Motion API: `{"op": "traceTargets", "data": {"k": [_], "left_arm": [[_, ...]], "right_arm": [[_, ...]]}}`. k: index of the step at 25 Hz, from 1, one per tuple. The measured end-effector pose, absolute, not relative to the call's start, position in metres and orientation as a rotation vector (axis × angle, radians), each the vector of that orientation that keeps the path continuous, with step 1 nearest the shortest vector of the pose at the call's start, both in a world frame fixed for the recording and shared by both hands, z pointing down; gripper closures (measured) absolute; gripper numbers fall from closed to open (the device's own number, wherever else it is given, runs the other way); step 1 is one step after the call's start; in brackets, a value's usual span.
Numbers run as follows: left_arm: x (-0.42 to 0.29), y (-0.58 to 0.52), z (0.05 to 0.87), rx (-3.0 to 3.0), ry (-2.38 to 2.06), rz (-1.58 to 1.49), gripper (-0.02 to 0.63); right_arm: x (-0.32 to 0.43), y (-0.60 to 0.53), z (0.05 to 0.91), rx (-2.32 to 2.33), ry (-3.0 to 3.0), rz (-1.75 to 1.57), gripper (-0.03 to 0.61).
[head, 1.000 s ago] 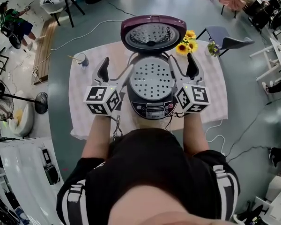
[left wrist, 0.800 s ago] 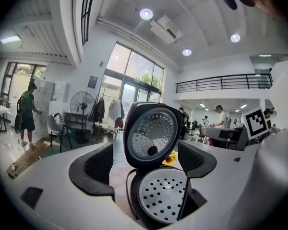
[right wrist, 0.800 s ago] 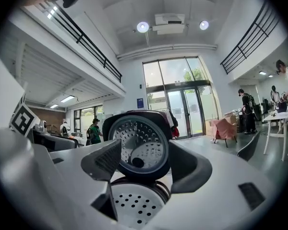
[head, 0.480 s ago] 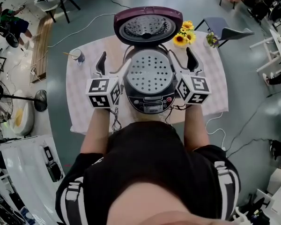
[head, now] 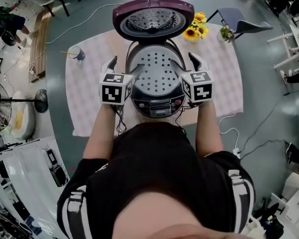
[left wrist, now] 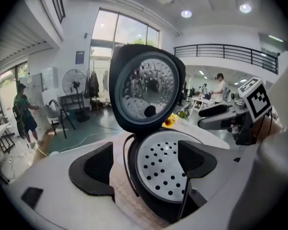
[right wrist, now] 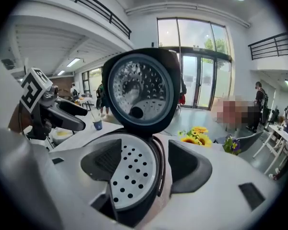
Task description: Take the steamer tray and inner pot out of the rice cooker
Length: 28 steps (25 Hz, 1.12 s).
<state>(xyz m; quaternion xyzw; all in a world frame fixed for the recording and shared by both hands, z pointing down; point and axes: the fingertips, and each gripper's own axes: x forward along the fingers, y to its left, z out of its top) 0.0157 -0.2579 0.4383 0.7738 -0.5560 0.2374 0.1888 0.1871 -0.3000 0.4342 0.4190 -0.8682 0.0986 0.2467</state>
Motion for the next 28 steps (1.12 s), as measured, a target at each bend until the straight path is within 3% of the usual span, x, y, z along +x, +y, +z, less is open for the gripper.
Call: {"op": "traceTargets", "data": {"k": [28], "left_arm": [[0.009, -0.277, 0.574, 1.757, -1.391, 0.999, 0.219]], "right_arm": [[0.215, -0.344, 0.577, 1.094, -1.858, 0.659, 0.298]]}}
